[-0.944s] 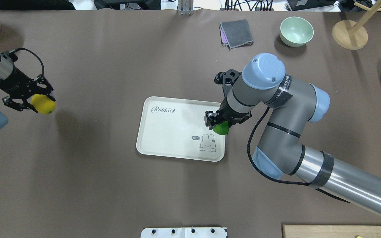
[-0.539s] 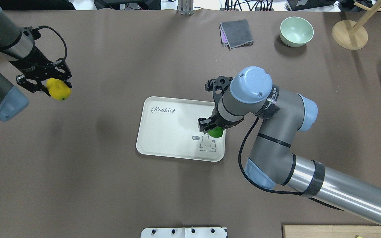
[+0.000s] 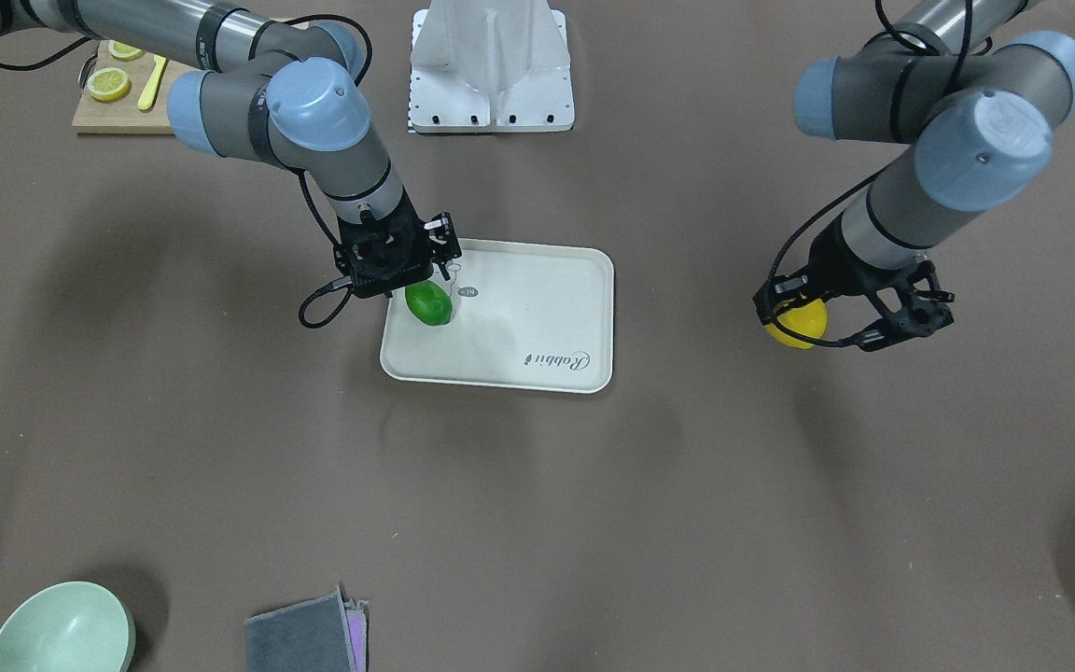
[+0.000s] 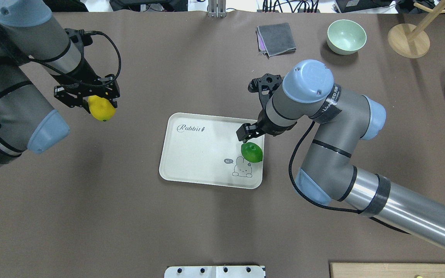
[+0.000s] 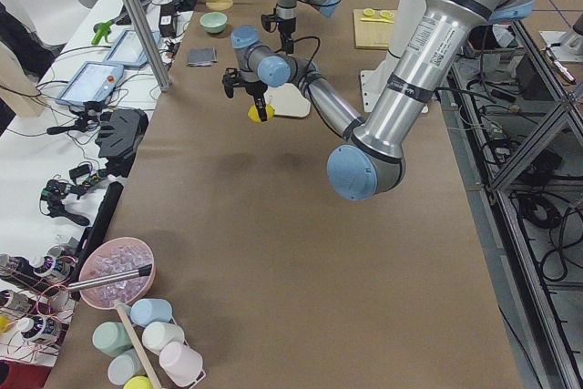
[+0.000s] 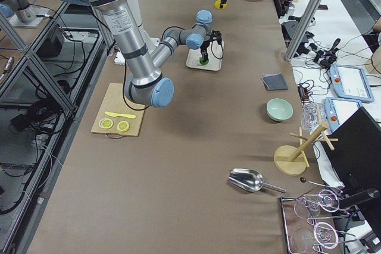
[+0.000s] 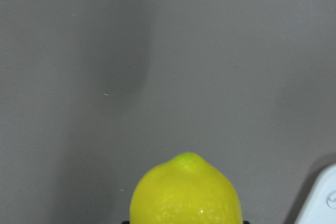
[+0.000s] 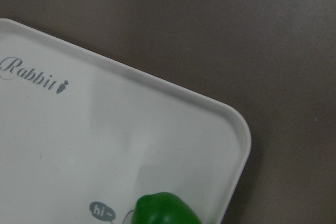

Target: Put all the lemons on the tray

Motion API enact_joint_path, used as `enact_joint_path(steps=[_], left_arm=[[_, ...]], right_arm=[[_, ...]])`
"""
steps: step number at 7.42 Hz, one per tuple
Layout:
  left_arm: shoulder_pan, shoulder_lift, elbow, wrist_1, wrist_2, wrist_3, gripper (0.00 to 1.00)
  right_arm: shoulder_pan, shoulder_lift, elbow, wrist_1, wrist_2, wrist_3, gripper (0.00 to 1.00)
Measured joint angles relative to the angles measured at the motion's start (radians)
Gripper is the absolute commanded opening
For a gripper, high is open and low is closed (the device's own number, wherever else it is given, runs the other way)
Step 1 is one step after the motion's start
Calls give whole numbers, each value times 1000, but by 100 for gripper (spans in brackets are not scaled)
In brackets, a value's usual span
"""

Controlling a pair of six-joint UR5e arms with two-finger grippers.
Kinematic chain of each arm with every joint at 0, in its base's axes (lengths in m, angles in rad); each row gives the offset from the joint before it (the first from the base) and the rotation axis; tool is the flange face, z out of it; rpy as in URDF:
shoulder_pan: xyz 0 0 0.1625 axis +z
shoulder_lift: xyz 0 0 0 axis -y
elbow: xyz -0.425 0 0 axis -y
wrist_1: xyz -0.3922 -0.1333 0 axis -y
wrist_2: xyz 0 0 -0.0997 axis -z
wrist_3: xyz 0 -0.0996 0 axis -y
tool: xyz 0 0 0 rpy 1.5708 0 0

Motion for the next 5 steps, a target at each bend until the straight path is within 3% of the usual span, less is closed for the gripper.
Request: enact_joint_path(steps=[2, 5], left_arm=[[52, -84, -2, 55, 29, -1, 0], [236, -240, 15, 149, 195, -10, 0]], right_arm=[[59, -119, 104, -3, 44, -86, 99], [106, -328, 312, -59, 52, -150, 99]])
